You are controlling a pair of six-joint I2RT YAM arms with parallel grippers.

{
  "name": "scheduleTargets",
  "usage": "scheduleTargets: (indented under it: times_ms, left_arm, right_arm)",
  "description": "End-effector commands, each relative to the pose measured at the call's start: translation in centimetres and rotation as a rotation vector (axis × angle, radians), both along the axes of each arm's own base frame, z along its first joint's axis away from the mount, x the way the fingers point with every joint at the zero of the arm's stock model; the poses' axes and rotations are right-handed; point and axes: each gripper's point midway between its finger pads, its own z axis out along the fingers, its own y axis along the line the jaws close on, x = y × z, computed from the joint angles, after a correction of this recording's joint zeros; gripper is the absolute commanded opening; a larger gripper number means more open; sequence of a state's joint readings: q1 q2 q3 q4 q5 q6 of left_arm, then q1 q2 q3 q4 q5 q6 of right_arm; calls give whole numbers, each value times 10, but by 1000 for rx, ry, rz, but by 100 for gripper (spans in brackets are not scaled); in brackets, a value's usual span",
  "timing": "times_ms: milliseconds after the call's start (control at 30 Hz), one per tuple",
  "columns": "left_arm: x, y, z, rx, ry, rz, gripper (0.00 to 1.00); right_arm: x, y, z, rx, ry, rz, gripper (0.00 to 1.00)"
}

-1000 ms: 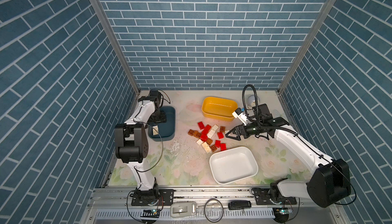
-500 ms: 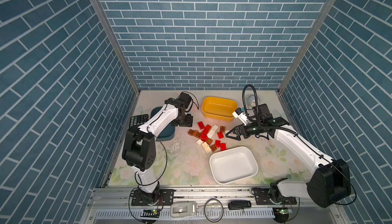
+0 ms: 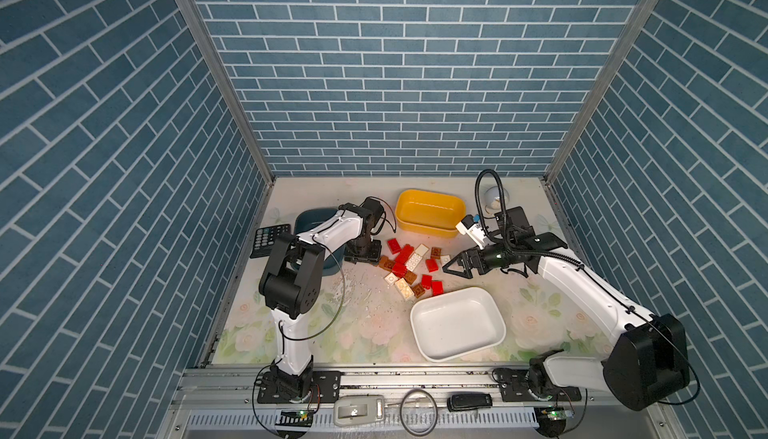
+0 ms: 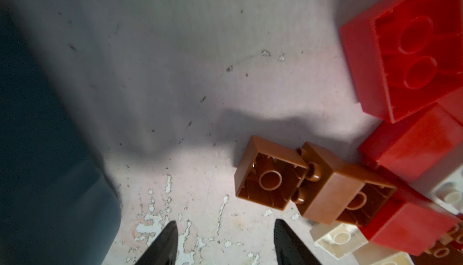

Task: Sort the legos into containers by color
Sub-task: Pick up the lego from the center of the table.

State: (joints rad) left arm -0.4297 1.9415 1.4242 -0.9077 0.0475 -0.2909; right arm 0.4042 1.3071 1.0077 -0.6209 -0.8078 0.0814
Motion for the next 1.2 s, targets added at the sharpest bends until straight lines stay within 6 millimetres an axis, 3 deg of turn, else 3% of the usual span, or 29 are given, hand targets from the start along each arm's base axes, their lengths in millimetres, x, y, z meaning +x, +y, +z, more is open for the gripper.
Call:
scheduleTargets:
  times_ms: [0, 200, 667, 1033, 1167]
  left_arm:
    - [-3, -5, -4, -3, 16, -42, 63]
    - [-2, -12, -13, -2, 30, -61, 64]
    - [30, -17, -22, 25, -6, -38, 63]
    - [23, -18, -27, 9, 13, -38, 36]
    - [24, -16, -13, 17, -6, -45, 28]
  right_arm:
    - [-5, -2, -1, -8, -6, 10, 99]
    - [-6, -2, -4, -11, 2, 10, 99]
    - [-5, -2, -5, -12, 5, 11, 99]
    - [-5, -2, -6, -14, 4, 14, 99]
    - [-4, -2, -6, -15, 3, 14, 99]
